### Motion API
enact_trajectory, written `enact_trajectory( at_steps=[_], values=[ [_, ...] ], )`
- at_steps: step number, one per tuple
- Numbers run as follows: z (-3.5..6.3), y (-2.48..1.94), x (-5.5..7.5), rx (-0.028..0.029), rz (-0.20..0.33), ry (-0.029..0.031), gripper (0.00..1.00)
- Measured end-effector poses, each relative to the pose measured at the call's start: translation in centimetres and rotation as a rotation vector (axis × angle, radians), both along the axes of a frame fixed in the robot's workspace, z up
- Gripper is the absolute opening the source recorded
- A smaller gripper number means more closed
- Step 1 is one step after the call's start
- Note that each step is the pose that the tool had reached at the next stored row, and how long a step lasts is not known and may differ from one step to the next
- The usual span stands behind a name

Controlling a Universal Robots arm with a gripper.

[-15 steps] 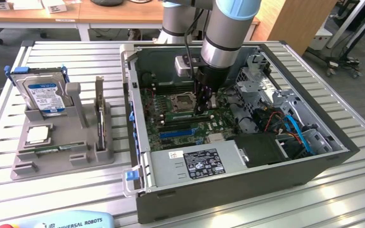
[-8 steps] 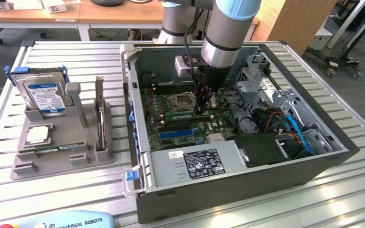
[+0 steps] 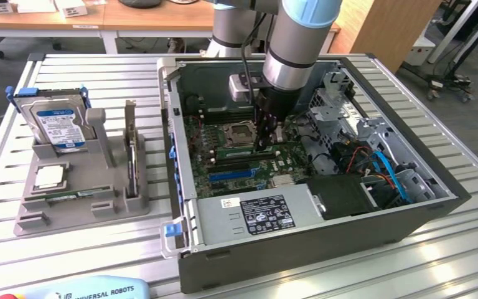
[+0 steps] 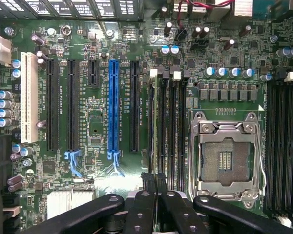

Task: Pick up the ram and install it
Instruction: 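Insert the ram into the slot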

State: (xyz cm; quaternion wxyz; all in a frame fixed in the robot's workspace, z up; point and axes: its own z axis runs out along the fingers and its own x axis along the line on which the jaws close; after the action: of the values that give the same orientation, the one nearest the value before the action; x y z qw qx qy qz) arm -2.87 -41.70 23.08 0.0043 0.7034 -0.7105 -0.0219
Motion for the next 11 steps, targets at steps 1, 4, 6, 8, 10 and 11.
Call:
enact_trajectory(
  at_steps=[1,4,6,8,10,11],
  values=[
    [0.0,0.0,0.0,-0.0001,0.0,0.0,0.11],
    [-0.01,0.0,0.0,-0.0003,0.0,0.0001,0.11],
    [-0.04,0.0,0.0,-0.0003,0.0,0.0001,0.11],
    [-0.05,0.0,0.0,-0.0001,0.0,0.0,0.11],
    [-0.05,-0.01,0.0,0.0,0.0,0.0,0.11],
    [-0.05,-0.01,0.0,-0.0002,0.0,0.0001,0.11]
  ],
)
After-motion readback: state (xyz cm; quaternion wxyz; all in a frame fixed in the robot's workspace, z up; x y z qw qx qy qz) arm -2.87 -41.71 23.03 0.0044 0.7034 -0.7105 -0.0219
